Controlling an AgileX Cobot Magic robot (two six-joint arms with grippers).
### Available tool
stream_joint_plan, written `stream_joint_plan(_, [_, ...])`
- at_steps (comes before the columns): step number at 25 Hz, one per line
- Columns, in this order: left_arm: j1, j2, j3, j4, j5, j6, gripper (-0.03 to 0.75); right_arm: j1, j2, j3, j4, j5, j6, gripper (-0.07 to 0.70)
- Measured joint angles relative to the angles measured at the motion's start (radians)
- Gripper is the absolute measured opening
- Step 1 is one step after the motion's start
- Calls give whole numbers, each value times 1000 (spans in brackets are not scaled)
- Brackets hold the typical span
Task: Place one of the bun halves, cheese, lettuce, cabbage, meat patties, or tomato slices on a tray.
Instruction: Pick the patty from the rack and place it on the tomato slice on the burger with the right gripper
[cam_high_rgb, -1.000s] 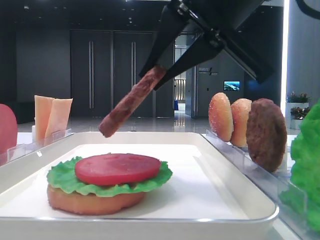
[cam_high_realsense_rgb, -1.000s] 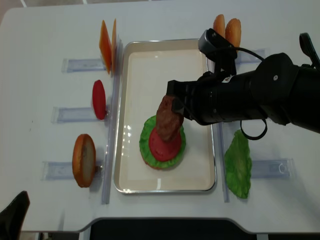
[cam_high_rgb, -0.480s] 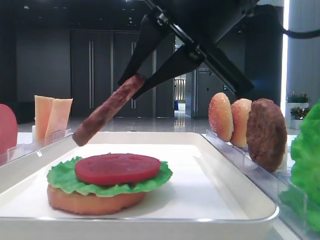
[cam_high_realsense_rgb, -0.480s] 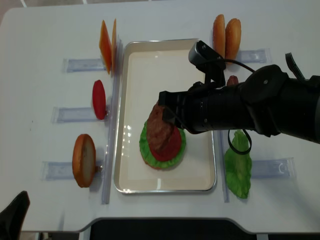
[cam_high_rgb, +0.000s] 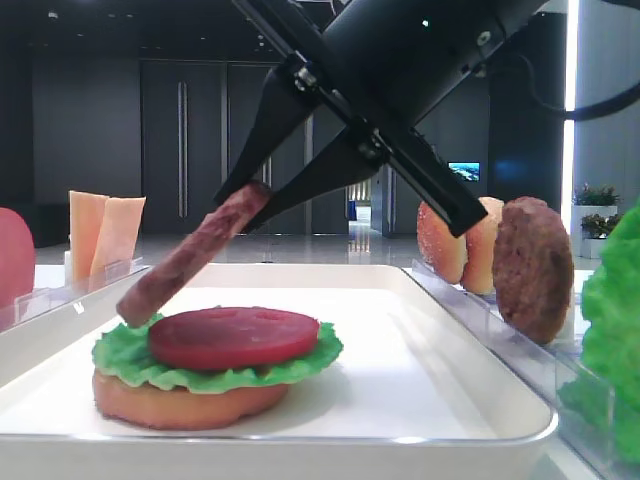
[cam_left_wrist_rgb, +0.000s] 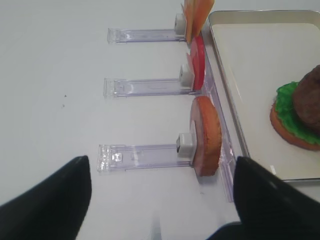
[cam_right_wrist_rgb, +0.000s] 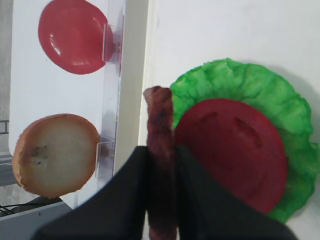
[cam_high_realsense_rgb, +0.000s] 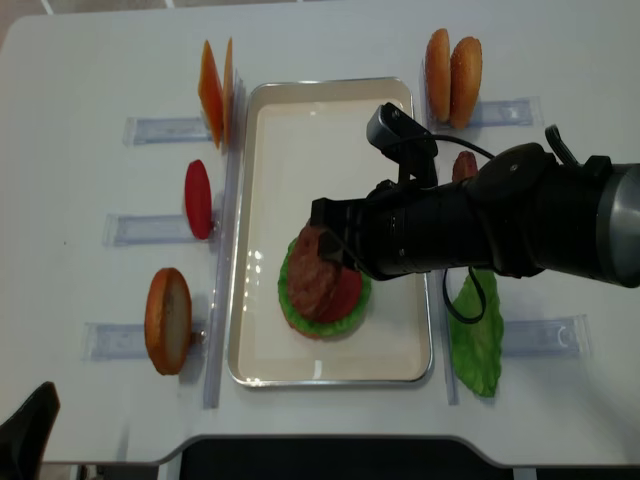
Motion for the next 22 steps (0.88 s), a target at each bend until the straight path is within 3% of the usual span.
stream_joint_plan(9, [0, 0, 0, 0, 0, 0, 692, 0, 35, 0, 108, 24, -105, 109])
stream_joint_plan(22, [0, 0, 0, 0, 0, 0, 692, 0, 40, 0, 124, 34, -138, 109])
